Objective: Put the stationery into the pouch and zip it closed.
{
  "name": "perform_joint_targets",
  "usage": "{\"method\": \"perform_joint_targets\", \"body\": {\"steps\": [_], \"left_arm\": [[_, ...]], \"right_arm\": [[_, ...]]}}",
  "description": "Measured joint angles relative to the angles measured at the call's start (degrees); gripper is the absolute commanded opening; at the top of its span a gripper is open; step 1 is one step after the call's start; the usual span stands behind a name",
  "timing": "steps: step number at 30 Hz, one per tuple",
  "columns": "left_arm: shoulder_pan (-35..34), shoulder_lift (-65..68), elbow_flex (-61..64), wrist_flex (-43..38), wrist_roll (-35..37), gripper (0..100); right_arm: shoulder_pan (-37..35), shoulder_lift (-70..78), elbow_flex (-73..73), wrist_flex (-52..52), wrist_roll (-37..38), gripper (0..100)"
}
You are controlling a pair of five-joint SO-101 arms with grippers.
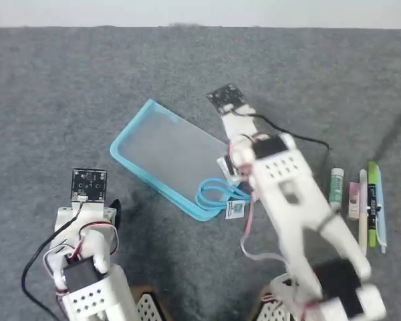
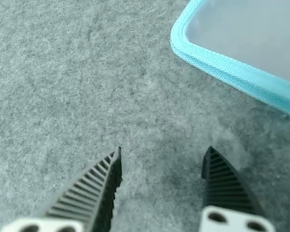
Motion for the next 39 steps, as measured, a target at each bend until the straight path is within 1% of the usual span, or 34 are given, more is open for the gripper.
{"method": "perform_joint_targets", "body": {"steps": [3,6,10,13,17,19,23,25,29,35,37,39], "left_arm": [[0.0,0.0,0.0,0.0,0.0,25],[0.0,0.0,0.0,0.0,0.0,25],[0.0,0.0,0.0,0.0,0.0,25],[0.0,0.0,0.0,0.0,0.0,25],[0.0,0.0,0.0,0.0,0.0,25],[0.0,0.0,0.0,0.0,0.0,25],[0.0,0.0,0.0,0.0,0.0,25],[0.0,0.0,0.0,0.0,0.0,25],[0.0,0.0,0.0,0.0,0.0,25],[0.0,0.0,0.0,0.0,0.0,25],[0.0,0.0,0.0,0.0,0.0,25],[0.0,0.0,0.0,0.0,0.0,25]], "right_arm": [[-0.3,8.0,-5.2,0.2,-0.2,0.9],[-1.1,12.7,-6.2,0.3,-0.2,0.9],[-4.1,13.2,-3.3,0.6,4.5,0.9],[-5.7,9.3,3.3,-0.2,6.5,0.9],[-5.5,-1.4,13.9,-0.7,9.7,0.9],[-4.4,-6.6,19.1,0.0,11.4,0.9],[1.0,-15.2,26.9,1.3,16.3,0.9],[3.6,-19.1,29.1,1.4,18.2,0.9],[6.0,-25.8,31.2,4.3,20.9,0.9],[12.5,-29.0,32.0,5.7,21.0,1.5],[13.1,-29.0,32.0,5.0,19.7,4.6],[12.7,-29.0,32.0,3.7,16.4,9.9]]}}
